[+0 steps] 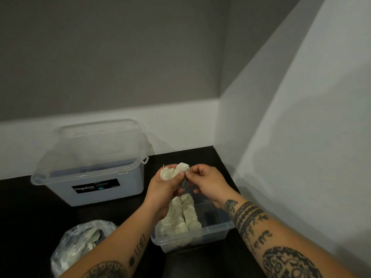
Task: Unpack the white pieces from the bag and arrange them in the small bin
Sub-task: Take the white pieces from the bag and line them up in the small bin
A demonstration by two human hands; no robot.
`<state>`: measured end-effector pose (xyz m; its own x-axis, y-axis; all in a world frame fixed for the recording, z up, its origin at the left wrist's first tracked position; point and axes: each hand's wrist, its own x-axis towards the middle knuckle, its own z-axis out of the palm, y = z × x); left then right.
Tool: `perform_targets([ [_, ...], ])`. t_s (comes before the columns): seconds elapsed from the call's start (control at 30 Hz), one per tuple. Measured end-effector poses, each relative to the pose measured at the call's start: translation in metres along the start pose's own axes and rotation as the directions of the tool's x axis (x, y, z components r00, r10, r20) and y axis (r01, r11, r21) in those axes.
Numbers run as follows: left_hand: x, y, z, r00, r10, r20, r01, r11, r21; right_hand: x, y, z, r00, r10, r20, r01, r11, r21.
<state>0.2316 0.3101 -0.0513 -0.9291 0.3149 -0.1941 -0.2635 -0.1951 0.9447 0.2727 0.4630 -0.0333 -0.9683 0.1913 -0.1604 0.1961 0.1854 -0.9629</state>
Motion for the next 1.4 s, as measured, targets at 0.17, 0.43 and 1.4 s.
perform_targets([
  [0.17, 0.001, -0.002, -0.004, 0.998, 0.041, -0.040, -0.036, 0.991, 0.130, 0.005, 0.000, -0.009, 0.997, -0.069, -0.043, 0.058, 0.975, -0.213],
  [0.43, 0.006, -0.007, -0.003, 0.998, 0.049, -0.034, -0.042, 0.985, 0.168, 0.007, 0.010, -0.005, 0.994, -0.085, -0.070, 0.070, 0.979, -0.192],
  [1.4, 0.016, -0.023, -0.028, 0.974, 0.226, -0.008, -0.168, 0.749, 0.641, 0.050, 0.069, 0.041, 0.815, 0.370, -0.447, -0.572, 0.643, -0.509],
])
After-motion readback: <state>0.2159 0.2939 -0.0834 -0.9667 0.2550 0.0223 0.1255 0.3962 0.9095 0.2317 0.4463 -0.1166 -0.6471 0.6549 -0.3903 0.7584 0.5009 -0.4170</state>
